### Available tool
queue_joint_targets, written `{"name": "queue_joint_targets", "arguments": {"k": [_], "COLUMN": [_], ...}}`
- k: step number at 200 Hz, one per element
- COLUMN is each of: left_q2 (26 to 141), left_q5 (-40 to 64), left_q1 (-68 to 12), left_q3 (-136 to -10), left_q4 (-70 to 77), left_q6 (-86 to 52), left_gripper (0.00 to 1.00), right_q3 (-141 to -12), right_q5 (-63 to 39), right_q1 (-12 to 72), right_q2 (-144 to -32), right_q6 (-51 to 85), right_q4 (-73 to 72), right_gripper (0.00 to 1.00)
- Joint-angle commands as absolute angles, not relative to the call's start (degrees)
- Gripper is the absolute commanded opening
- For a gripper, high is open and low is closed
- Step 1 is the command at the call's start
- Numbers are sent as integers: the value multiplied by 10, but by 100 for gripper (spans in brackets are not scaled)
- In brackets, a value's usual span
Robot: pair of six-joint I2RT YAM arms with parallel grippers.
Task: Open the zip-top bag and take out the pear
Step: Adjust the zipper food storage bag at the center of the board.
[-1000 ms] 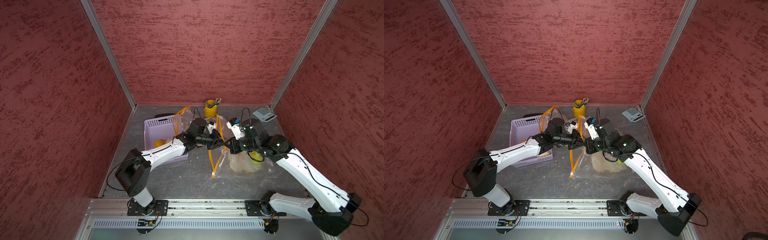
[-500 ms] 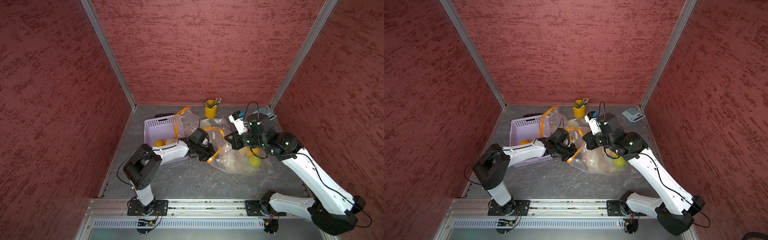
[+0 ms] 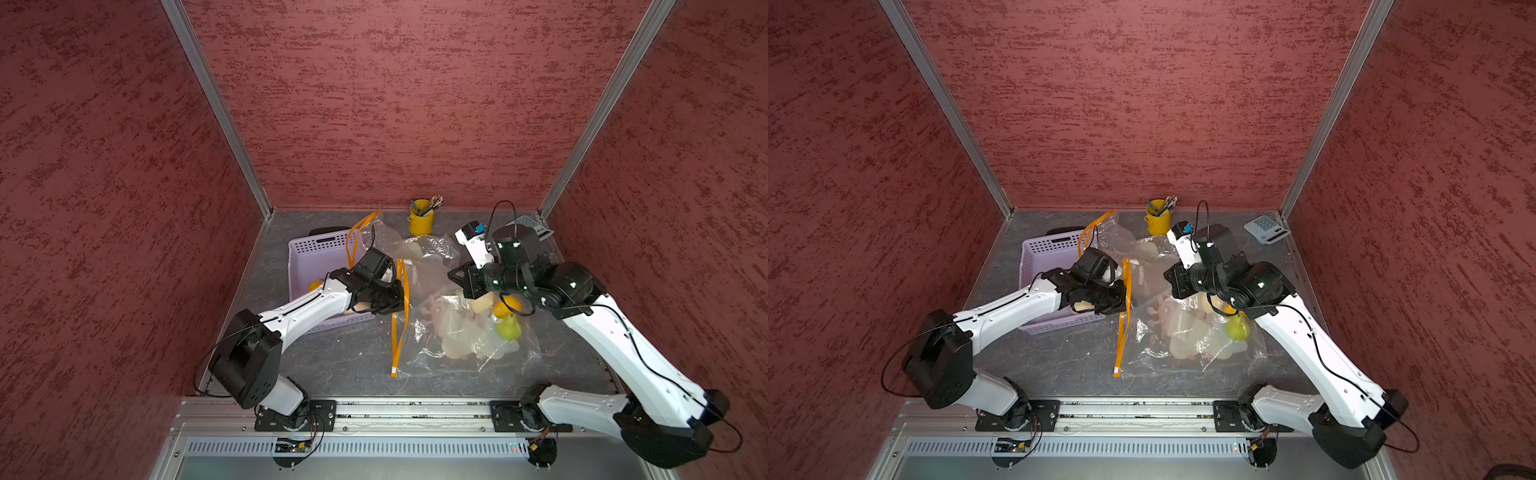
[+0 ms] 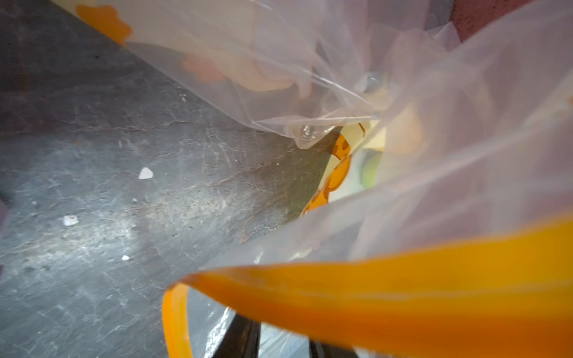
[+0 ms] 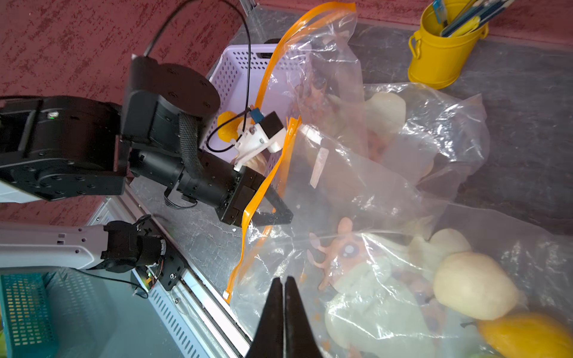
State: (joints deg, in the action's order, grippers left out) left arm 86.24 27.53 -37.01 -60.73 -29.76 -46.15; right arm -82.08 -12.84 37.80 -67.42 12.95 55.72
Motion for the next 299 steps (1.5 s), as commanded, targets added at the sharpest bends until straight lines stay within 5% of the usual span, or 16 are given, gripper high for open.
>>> {"name": "queue_joint_targets", "arguments": {"k": [1,30,67,148,197,247,299], "left_q2": [852,843,841,841,844,845,838], "left_q5": [304,318,352,379,392,409,414], "left_q1": [-378,-375,-385,-392,-393,-395,-387], "left_q3": [-608,-615,-604,-596,-587,-580,-579], "left_q4": [-271,-269,-230,-180,-153,-121,-115], "left_q6": [-477,-478,-499,-524,-540,-566,-574], "left_gripper": [29,30,30,26,23,21,21], "right_q3": [-772,-689,-623,-663,-659,-616,-608], "right_q5": [-169,-185,-126,23,168,253,238], "right_q1": [383,433,502,587,638,655,655], "right_q2": [-673,-664,-668,-719,-738,-744,-737], "right_q6": [142,177,238,264,305,333,326], "right_q4": [534,466,393,426,444,381,376], "right_gripper": [30,54,69,83,82,64,0]}}
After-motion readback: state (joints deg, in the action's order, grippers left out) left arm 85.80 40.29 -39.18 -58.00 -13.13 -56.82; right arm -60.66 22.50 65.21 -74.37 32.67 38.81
